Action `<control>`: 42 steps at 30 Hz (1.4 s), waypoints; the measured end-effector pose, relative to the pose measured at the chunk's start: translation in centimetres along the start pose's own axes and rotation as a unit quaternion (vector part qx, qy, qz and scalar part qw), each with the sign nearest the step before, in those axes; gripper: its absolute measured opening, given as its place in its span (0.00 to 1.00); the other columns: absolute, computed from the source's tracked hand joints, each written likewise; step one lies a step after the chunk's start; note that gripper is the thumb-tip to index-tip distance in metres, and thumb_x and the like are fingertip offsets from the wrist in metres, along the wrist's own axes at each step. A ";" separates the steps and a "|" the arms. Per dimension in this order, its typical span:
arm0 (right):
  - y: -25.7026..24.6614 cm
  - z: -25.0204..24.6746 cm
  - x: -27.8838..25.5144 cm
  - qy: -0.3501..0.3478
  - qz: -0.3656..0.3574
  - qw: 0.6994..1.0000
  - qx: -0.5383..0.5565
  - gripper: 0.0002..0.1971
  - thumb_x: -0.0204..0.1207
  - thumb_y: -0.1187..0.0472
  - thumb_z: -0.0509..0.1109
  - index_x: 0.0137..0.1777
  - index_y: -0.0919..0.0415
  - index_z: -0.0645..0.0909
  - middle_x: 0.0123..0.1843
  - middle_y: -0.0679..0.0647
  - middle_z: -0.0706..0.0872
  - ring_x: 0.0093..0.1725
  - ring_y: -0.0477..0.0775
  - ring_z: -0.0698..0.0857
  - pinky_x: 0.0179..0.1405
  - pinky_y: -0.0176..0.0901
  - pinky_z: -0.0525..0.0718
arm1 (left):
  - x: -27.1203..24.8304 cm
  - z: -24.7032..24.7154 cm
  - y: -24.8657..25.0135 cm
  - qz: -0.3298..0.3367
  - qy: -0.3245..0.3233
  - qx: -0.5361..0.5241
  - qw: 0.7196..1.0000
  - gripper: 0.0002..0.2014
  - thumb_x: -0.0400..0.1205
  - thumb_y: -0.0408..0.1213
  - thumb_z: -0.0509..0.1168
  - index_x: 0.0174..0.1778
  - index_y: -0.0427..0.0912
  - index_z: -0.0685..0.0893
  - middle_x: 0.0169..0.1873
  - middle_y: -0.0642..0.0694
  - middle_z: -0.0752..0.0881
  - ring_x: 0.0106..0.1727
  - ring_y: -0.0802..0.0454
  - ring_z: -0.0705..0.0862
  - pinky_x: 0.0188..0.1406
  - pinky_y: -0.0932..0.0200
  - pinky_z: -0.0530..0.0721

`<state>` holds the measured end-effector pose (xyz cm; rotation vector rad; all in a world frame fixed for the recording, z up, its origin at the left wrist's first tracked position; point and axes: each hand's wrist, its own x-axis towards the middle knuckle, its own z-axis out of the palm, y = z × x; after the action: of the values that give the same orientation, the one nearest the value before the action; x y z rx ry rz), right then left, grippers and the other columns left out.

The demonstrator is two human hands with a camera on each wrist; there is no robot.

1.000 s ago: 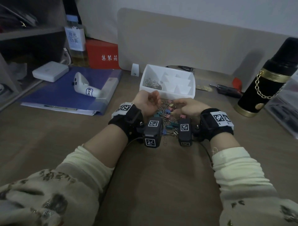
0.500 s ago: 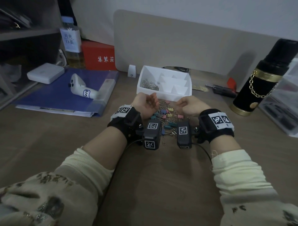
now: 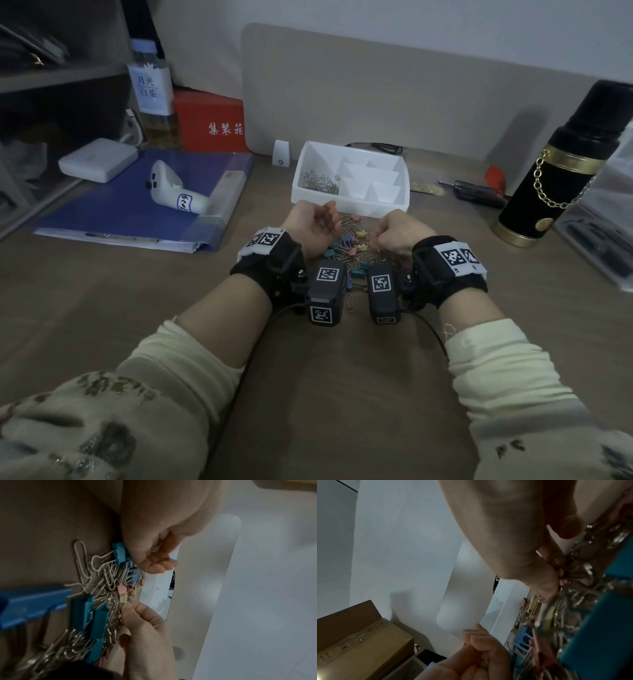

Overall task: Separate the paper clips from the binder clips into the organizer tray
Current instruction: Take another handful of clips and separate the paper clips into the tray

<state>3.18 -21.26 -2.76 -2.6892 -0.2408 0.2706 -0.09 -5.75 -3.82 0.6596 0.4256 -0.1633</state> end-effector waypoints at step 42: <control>-2.9 0.6 1.3 -0.008 -0.096 0.995 0.017 0.14 0.70 0.72 0.71 0.54 0.57 0.83 0.49 0.55 0.87 0.42 0.52 0.83 0.33 0.35 0.79 | -0.1 -0.4 1.9 -0.002 0.010 -0.130 0.992 0.21 0.88 0.40 0.48 0.37 0.35 0.79 0.31 0.45 0.77 0.30 0.53 0.74 0.31 0.63 0.73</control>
<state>3.96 -18.16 -2.26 -2.6073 -0.4917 0.2351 0.23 -4.02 -3.02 0.4050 0.4577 -0.1037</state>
